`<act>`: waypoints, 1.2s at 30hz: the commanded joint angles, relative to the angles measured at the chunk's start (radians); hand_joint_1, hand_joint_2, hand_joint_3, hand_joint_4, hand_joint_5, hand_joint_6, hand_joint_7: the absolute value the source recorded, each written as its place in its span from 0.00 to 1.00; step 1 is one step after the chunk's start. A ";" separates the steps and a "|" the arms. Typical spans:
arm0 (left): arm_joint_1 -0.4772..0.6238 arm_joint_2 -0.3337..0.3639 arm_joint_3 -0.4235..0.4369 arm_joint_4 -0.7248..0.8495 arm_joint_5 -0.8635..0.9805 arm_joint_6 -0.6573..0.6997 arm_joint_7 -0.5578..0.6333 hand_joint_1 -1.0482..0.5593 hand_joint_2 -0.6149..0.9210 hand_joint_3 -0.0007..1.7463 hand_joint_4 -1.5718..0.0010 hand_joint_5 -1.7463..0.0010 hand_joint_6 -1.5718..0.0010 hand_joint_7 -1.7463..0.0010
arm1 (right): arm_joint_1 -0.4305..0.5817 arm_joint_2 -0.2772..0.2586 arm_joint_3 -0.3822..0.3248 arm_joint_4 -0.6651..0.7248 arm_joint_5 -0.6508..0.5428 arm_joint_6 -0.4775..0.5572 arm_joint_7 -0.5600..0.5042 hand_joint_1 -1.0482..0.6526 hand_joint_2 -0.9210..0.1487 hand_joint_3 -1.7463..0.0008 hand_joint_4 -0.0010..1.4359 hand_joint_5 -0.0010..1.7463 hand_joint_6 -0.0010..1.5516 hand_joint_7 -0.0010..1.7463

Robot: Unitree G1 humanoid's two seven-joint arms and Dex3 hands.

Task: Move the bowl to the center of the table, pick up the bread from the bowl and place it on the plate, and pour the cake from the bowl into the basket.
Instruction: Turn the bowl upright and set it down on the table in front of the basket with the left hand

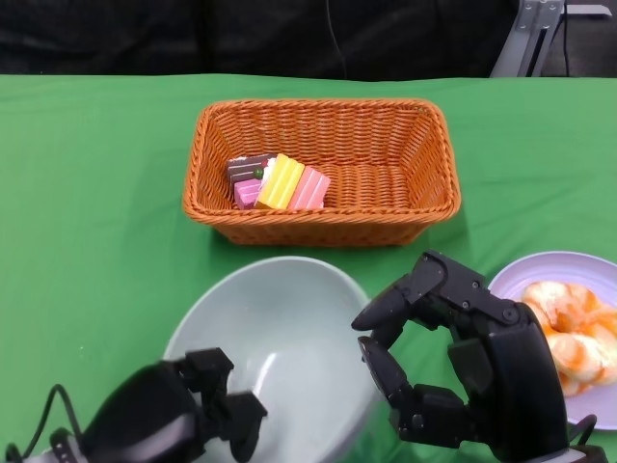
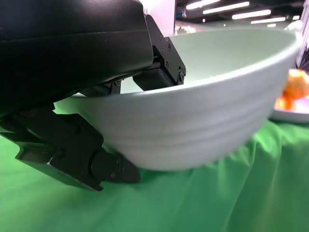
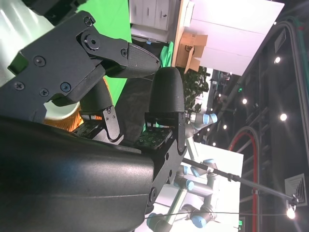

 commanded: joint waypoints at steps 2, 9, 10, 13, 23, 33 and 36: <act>-0.006 -0.002 -0.033 0.027 -0.009 0.040 -0.021 0.61 0.94 0.18 0.60 0.00 0.63 0.08 | 0.000 -0.006 -0.013 -0.005 0.007 -0.011 -0.007 0.40 0.40 0.47 0.51 0.91 0.43 0.76; -0.005 0.004 -0.041 0.016 -0.046 0.116 -0.074 0.59 0.96 0.14 0.60 0.04 0.60 0.20 | -0.004 -0.012 -0.015 0.008 0.007 -0.026 -0.004 0.39 0.38 0.50 0.50 0.91 0.42 0.76; -0.001 0.011 -0.038 0.003 -0.055 0.122 -0.087 0.57 0.97 0.09 0.57 0.14 0.52 0.39 | -0.006 -0.014 -0.015 0.012 0.007 -0.033 -0.002 0.39 0.37 0.50 0.50 0.91 0.42 0.76; 0.015 0.032 -0.029 -0.050 -0.082 0.129 -0.111 0.52 0.96 0.01 0.45 0.50 0.31 0.88 | -0.008 -0.019 -0.014 0.017 0.012 -0.037 0.005 0.40 0.35 0.52 0.50 0.91 0.42 0.76; 0.073 0.063 0.004 -0.206 -0.101 0.177 -0.089 0.38 0.97 0.00 0.44 0.96 0.43 1.00 | -0.009 -0.027 -0.017 0.036 0.021 -0.051 0.018 0.41 0.29 0.60 0.50 0.87 0.42 0.75; 0.166 0.091 0.115 -0.421 -0.146 0.229 -0.119 0.21 0.97 0.00 0.68 1.00 0.60 1.00 | -0.007 -0.033 -0.016 0.041 0.029 -0.055 0.028 0.41 0.25 0.63 0.50 0.86 0.42 0.75; 0.194 0.087 0.157 -0.472 -0.188 0.242 -0.166 0.17 0.98 0.00 0.76 1.00 0.67 1.00 | -0.005 -0.031 -0.014 0.042 0.040 -0.052 0.033 0.41 0.25 0.64 0.50 0.87 0.41 0.75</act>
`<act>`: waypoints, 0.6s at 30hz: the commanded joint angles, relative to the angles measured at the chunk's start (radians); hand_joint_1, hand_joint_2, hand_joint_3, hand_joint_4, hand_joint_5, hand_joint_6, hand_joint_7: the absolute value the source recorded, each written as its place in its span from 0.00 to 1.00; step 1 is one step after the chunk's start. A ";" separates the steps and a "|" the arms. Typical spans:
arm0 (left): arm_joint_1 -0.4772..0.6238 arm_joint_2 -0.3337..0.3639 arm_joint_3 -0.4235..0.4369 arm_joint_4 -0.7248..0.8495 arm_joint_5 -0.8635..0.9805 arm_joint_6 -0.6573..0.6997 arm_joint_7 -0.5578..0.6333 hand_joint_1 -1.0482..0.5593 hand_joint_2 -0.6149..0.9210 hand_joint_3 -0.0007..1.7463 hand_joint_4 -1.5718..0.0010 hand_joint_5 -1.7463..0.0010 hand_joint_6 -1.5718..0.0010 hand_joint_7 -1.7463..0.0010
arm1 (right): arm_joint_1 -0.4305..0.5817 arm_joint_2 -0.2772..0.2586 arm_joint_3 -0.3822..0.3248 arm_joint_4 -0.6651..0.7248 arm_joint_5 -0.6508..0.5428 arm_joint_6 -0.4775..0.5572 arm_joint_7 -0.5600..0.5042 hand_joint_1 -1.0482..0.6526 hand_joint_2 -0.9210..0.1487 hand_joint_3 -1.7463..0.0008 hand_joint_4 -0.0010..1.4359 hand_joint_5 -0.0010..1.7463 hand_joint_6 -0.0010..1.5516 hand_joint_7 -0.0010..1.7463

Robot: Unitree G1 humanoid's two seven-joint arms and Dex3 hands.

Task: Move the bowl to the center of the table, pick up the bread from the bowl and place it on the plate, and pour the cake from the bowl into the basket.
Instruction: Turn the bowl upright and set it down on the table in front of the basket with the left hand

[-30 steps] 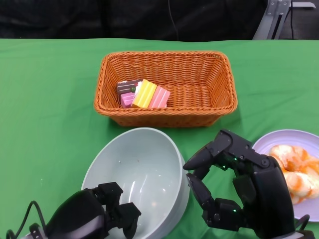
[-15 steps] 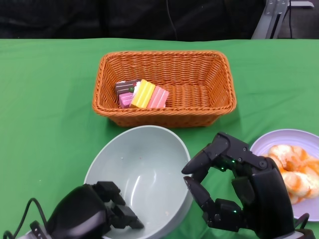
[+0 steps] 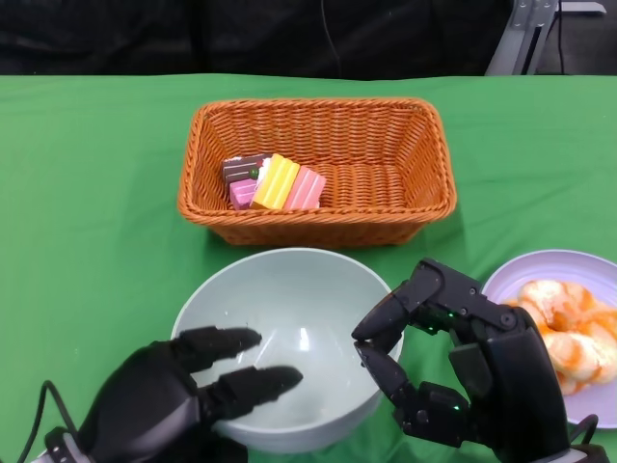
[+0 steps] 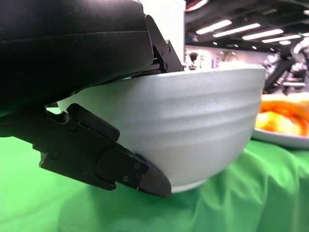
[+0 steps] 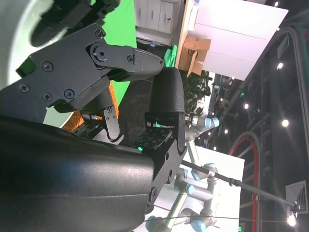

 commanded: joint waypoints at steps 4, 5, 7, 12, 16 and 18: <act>0.046 0.013 0.089 -0.098 -0.081 0.015 -0.083 0.13 1.00 0.01 0.82 1.00 0.74 1.00 | 0.002 -0.010 -0.006 0.009 0.031 -0.020 0.014 0.41 0.25 0.64 0.50 0.87 0.41 0.75; 0.052 0.014 0.101 -0.112 -0.092 0.017 -0.100 0.13 1.00 0.01 0.83 1.00 0.75 1.00 | 0.002 -0.010 -0.006 0.011 0.032 -0.022 0.015 0.41 0.25 0.64 0.50 0.87 0.41 0.75; 0.062 0.020 0.123 -0.136 -0.114 0.021 -0.147 0.11 1.00 0.01 0.84 1.00 0.77 1.00 | 0.001 -0.009 -0.007 0.015 0.034 -0.027 0.016 0.41 0.25 0.64 0.51 0.87 0.41 0.75; 0.085 0.031 0.154 -0.183 -0.133 0.056 -0.279 0.09 1.00 0.01 0.87 1.00 0.79 1.00 | 0.001 -0.003 -0.009 0.018 0.025 -0.035 0.008 0.41 0.24 0.65 0.52 0.87 0.41 0.75; 0.096 0.033 0.165 -0.192 -0.136 0.057 -0.332 0.10 0.99 0.01 0.86 0.99 0.77 0.99 | 0.006 -0.002 -0.008 0.012 0.025 -0.033 0.006 0.41 0.24 0.65 0.51 0.87 0.41 0.75; 0.099 0.032 0.169 -0.192 -0.142 0.054 -0.350 0.10 0.99 0.01 0.86 0.99 0.76 0.99 | 0.007 -0.002 -0.007 0.005 0.033 -0.025 0.009 0.41 0.24 0.65 0.51 0.87 0.41 0.75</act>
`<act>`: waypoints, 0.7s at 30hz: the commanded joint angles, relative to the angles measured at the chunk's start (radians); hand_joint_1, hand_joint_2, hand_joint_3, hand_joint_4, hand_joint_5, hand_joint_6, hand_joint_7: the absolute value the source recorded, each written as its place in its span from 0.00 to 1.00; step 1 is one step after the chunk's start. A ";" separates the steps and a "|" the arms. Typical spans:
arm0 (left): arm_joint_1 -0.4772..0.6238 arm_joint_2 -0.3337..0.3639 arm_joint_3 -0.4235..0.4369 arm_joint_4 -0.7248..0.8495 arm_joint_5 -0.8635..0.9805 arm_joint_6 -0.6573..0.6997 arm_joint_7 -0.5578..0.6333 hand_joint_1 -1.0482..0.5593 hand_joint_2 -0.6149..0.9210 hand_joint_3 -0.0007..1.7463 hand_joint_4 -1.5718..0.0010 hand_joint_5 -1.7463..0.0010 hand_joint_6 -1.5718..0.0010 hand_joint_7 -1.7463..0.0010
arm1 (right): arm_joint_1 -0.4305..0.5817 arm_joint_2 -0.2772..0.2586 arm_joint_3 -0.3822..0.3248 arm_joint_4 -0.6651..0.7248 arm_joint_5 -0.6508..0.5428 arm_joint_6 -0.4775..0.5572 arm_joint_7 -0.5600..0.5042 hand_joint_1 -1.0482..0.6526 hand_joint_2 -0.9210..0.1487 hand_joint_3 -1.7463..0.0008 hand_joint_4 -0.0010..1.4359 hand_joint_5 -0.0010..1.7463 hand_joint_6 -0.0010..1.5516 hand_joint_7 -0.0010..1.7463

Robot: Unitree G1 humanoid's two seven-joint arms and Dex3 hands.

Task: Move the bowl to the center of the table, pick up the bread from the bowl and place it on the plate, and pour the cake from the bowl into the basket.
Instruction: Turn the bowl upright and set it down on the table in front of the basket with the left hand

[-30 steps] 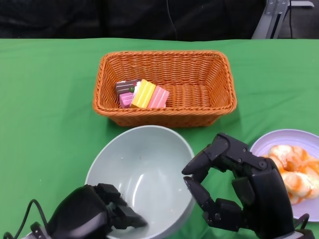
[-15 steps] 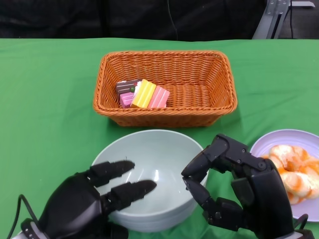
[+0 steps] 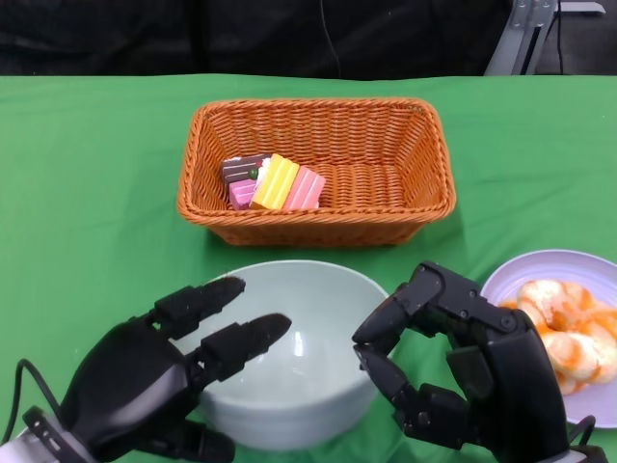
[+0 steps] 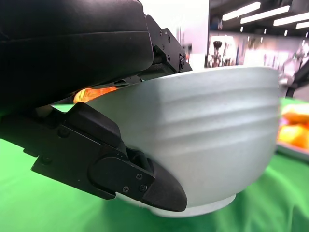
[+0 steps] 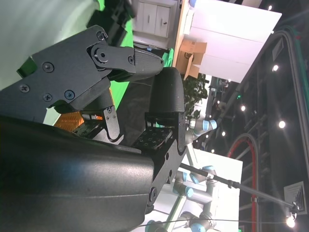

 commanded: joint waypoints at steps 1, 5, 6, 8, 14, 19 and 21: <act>0.010 0.014 0.018 -0.010 -0.018 -0.002 -0.036 0.11 1.00 0.01 0.85 0.99 0.76 0.99 | 0.007 -0.003 -0.006 -0.013 0.016 -0.001 -0.002 0.42 0.25 0.64 0.51 0.88 0.41 0.75; 0.011 0.017 0.020 -0.010 -0.027 -0.005 -0.074 0.12 1.00 0.01 0.82 0.98 0.74 0.98 | 0.005 -0.002 -0.008 -0.015 0.014 -0.011 -0.005 0.42 0.26 0.62 0.50 0.88 0.41 0.76; 0.008 0.017 0.018 -0.004 -0.027 -0.010 -0.077 0.12 1.00 0.01 0.80 0.97 0.73 0.98 | 0.006 -0.001 -0.009 -0.020 0.007 -0.008 -0.009 0.42 0.26 0.62 0.50 0.88 0.41 0.76; 0.001 0.018 0.014 0.014 -0.024 -0.027 -0.072 0.15 1.00 0.02 0.76 0.96 0.70 0.98 | 0.006 0.001 -0.010 -0.026 0.003 -0.004 -0.013 0.42 0.29 0.59 0.50 0.88 0.41 0.76; -0.013 0.009 0.001 0.070 0.011 -0.052 -0.043 0.23 0.99 0.01 0.69 0.96 0.64 0.98 | 0.006 -0.001 -0.009 -0.034 -0.007 -0.001 -0.022 0.41 0.29 0.58 0.51 0.89 0.41 0.76; -0.014 -0.013 -0.016 0.125 0.038 -0.012 -0.053 0.24 1.00 0.01 0.69 0.97 0.64 0.99 | 0.006 -0.004 -0.005 -0.044 -0.001 0.002 -0.017 0.42 0.28 0.58 0.49 0.90 0.40 0.77; -0.019 -0.019 -0.023 0.144 0.048 -0.001 -0.047 0.27 1.00 0.01 0.68 0.97 0.64 0.99 | 0.007 -0.004 -0.004 -0.046 0.003 0.002 -0.015 0.42 0.29 0.58 0.50 0.89 0.40 0.77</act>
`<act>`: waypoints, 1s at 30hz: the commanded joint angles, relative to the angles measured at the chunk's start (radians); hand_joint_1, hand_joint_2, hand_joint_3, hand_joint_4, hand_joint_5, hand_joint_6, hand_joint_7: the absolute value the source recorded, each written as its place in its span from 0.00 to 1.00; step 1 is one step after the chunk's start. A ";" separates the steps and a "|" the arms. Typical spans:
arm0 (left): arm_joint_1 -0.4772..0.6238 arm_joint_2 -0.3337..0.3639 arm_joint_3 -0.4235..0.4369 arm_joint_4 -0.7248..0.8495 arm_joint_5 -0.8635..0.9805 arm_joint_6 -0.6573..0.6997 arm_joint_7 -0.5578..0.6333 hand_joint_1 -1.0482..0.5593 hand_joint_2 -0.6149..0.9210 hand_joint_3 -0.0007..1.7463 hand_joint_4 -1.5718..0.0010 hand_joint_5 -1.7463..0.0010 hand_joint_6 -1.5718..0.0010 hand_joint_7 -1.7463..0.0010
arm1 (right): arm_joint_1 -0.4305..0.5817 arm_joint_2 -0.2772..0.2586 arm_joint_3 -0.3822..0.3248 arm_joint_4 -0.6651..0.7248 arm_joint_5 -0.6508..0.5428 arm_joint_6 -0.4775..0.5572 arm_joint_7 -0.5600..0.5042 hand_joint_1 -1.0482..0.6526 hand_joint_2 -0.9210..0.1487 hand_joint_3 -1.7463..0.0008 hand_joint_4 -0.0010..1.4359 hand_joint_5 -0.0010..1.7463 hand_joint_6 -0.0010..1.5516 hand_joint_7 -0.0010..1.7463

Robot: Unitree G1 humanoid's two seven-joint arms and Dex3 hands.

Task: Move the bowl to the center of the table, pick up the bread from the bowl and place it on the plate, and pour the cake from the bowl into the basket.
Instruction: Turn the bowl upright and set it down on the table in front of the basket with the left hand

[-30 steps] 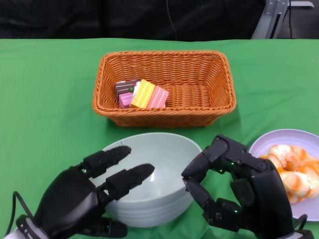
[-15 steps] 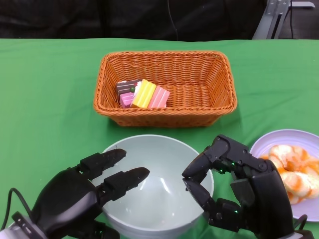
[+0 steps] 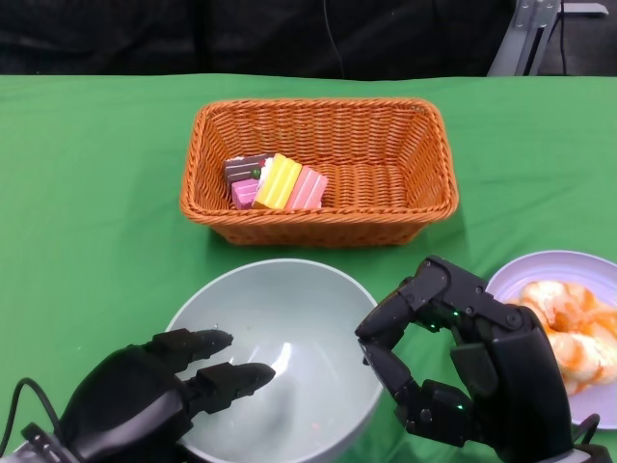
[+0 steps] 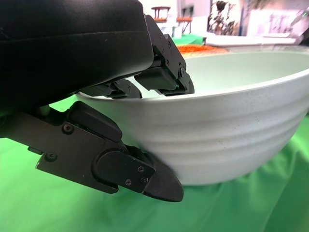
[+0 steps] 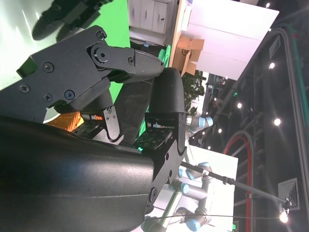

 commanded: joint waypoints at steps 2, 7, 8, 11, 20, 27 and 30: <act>-0.024 -0.009 -0.022 0.052 0.034 0.023 0.027 0.33 0.99 0.01 0.66 0.97 0.62 0.99 | 0.006 -0.005 -0.004 -0.022 0.014 -0.001 0.001 0.42 0.29 0.57 0.50 0.90 0.40 0.76; -0.075 -0.040 -0.066 0.174 0.089 0.022 0.142 0.45 1.00 0.03 0.56 0.95 0.56 0.98 | 0.010 -0.005 -0.002 -0.031 0.007 0.004 -0.001 0.40 0.30 0.57 0.49 0.90 0.40 0.77; -0.085 -0.046 -0.075 0.195 0.094 0.019 0.165 0.46 1.00 0.03 0.54 0.95 0.54 0.98 | 0.012 -0.003 -0.001 -0.032 0.005 0.003 -0.004 0.40 0.29 0.57 0.49 0.90 0.40 0.77; -0.105 -0.065 -0.098 0.243 0.107 0.014 0.234 0.47 1.00 0.03 0.47 0.95 0.49 0.97 | 0.012 -0.002 0.001 -0.032 0.002 0.000 -0.006 0.41 0.29 0.57 0.49 0.90 0.40 0.78; -0.150 -0.097 -0.153 0.317 0.135 0.023 0.386 0.45 0.99 0.00 0.41 0.96 0.44 0.99 | 0.015 -0.004 0.003 -0.026 -0.003 0.001 -0.007 0.40 0.27 0.60 0.51 0.89 0.41 0.77; -0.180 -0.116 -0.165 0.337 0.129 0.036 0.440 0.43 0.98 0.00 0.44 0.98 0.47 1.00 | 0.010 -0.008 0.002 -0.001 0.004 -0.021 0.003 0.41 0.25 0.63 0.50 0.87 0.40 0.77; -0.186 -0.122 -0.161 0.334 0.128 0.049 0.466 0.41 0.98 0.00 0.46 0.99 0.49 1.00 | 0.010 -0.001 0.002 0.004 -0.005 -0.019 -0.005 0.41 0.24 0.64 0.51 0.86 0.41 0.76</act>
